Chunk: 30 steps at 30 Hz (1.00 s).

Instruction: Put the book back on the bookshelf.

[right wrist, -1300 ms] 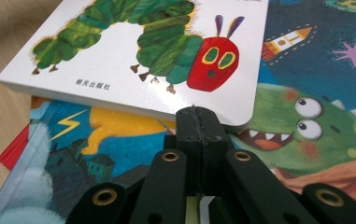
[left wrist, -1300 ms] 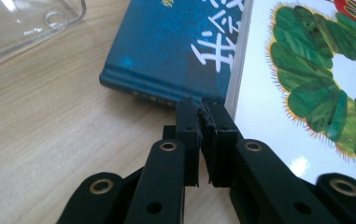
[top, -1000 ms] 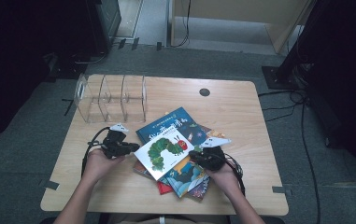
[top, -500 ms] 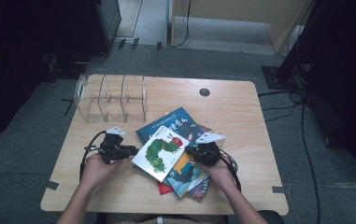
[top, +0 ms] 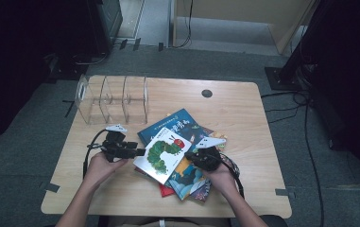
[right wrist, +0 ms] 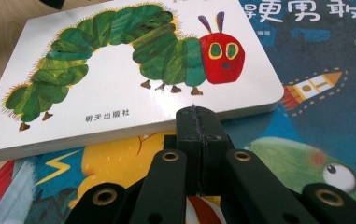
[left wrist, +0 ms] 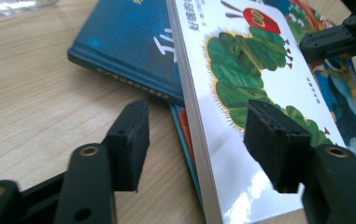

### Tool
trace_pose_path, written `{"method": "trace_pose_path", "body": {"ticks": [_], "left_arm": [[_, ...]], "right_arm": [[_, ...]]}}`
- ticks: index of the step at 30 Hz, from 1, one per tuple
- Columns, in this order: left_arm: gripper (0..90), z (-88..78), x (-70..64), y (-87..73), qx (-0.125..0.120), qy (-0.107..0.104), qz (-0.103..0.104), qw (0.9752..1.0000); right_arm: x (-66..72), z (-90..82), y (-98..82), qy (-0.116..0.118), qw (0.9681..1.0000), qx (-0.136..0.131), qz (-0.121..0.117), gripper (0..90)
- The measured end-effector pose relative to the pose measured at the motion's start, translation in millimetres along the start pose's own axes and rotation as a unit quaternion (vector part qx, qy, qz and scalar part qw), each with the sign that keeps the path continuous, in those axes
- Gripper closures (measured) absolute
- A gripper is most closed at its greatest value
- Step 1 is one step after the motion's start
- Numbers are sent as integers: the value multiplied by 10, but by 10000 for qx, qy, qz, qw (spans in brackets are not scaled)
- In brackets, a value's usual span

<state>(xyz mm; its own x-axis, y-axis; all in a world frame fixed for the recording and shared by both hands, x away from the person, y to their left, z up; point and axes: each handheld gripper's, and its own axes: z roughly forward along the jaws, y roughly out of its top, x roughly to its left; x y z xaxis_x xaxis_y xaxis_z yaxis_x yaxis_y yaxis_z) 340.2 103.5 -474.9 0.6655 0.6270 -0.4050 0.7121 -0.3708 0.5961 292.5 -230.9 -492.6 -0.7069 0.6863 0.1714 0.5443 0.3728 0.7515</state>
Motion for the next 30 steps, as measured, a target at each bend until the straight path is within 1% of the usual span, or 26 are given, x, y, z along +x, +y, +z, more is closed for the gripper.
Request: {"method": "trace_pose_path", "body": {"ticks": [1, 3, 5, 6, 7, 8, 9, 10, 12, 17, 18, 19, 20, 21, 23, 25, 26, 28, 29, 30], "left_arm": [[360, 23, 3, 4, 42, -21, -33, 10000], [357, 77, 16, 14, 123, -81, -114, 9998], [357, 117, 32, 18, 209, -76, -178, 9996], [351, 131, 46, 17, 210, -131, -241, 9994], [353, 146, 66, 18, 213, -217, -362, 9989], [355, 146, 66, 18, 213, -217, -362, 9989], [358, 163, 85, 14, 204, -318, -420, 9984], [359, 163, 85, 14, 204, -318, -420, 9984], [361, 190, 93, 17, 226, -432, -503, 9975], [352, 205, 95, 19, 271, -469, -549, 9970], [353, 207, 105, 18, 267, -484, -598, 9967], [354, 211, 122, 18, 264, -544, -662, 9960], [355, 214, 133, 18, 277, -576, -691, 9956], [356, 214, 133, 18, 277, -576, -691, 9956], [349, 223, 132, 18, 285, -590, -698, 9954], [329, 258, 111, 20, 296, -607, -743, 9949], [317, 258, 111, 20, 296, -607, -743, 9949], [296, 302, 112, 28, 335, -672, -846, 9936], [298, 308, 109, 45, 378, -658, -948, 9926], [303, 302, 108, 52, 399, -639, -966, 9925]], "right_arm": [[-3, 6, 3, -3, 10000, -19, -15, 893], [-7, 35, 17, 2, 10000, -48, 34, 898], [-3, 66, 37, 6, 10000, -74, -2, 898], [-4, 82, 50, 4, 10000, -73, -63, 898], [2, 94, 58, 2, 10000, -77, -14, 899], [2, 93, 62, 6, 10000, -50, -12, 899], [-1, 96, 74, 22, 10000, -14, 0, 899], [-1, 96, 74, 22, 10000, -14, 0, 899], [8, 142, 104, 35, 10000, -41, 26, 900], [60, 203, 143, 79, 10000, -39, 12, 900], [93, 215, 148, 100, 9999, -25, -39, 900], [99, 212, 147, 132, 9999, -12, -62, 900], [104, 209, 145, 171, 9998, 4, -32, 900], [111, 204, 138, 284, 9996, 28, 9, 900], [149, 197, 121, 363, 9993, 41, 26, 900], [196, 196, 108, 265, 9996, 6, -137, 900], [196, 196, 108, 265, 9996, 6, -137, 900], [190, 209, 112, 296, 9995, -12, -101, 900], [188, 213, 115, 300, 9995, -12, -82, 900], [188, 215, 117, 289, 9995, -15, -94, 900]]}}
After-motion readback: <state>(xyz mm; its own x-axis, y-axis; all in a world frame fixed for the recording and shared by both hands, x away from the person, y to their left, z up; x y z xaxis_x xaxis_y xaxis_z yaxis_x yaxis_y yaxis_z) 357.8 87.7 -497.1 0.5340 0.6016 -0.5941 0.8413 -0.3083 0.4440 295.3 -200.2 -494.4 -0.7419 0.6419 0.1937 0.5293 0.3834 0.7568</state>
